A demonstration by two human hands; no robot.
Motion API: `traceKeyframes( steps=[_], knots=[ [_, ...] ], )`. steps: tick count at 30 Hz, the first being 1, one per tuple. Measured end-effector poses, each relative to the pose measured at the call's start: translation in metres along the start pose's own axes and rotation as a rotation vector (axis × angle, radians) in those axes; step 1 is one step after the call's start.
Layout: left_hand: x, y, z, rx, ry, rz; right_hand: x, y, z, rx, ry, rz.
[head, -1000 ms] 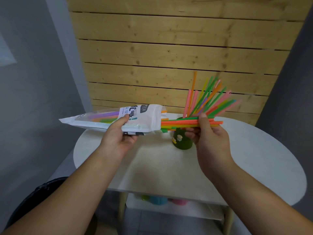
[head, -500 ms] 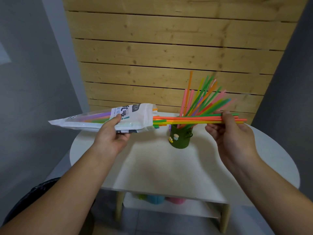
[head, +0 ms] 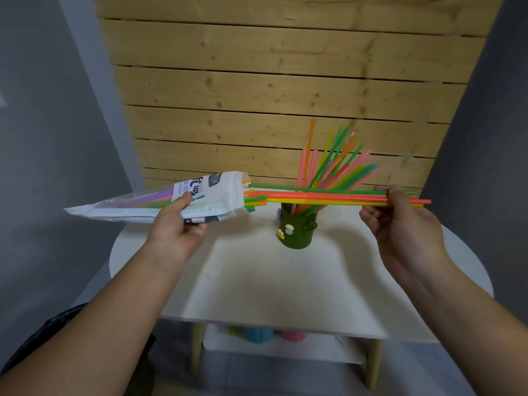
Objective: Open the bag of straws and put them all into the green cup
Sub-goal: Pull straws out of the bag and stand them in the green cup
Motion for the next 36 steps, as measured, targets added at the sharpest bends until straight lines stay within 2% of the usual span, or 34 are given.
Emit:
traceKeyframes(
  steps=[6, 10, 17, 24, 28, 36],
  knots=[
    [0.0, 0.0, 0.002, 0.005, -0.01, -0.009, 0.002, 0.005, 0.005, 0.021, -0.014, 0.024],
    [-0.001, -0.003, 0.001, -0.004, -0.016, -0.017, 0.003, 0.017, 0.01, -0.006, -0.051, 0.108],
    [-0.002, 0.0, 0.0, 0.002, -0.017, -0.008, -0.008, 0.046, 0.015, -0.343, -0.165, 0.42],
    [-0.008, 0.007, -0.004, 0.005, 0.002, 0.012, -0.018, 0.054, -0.003, -0.571, -0.161, 0.617],
    [-0.01, 0.009, -0.005, 0.01, 0.017, 0.013, -0.017, 0.053, -0.018, -0.674, -0.138, 0.641],
    [-0.009, 0.011, -0.005, 0.046, 0.044, 0.015, 0.012, 0.026, -0.045, -0.848, -0.038, 0.542]
  ],
)
Point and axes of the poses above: each hand's wrist, its own x-axis towards the middle knuckle, its own z-axis out of the back of the hand, y = z × x, the point moved 5 cm from there along x, towards the middle knuckle, and after that the axes turned 12 degrees about -z, right-handed, at the moved point
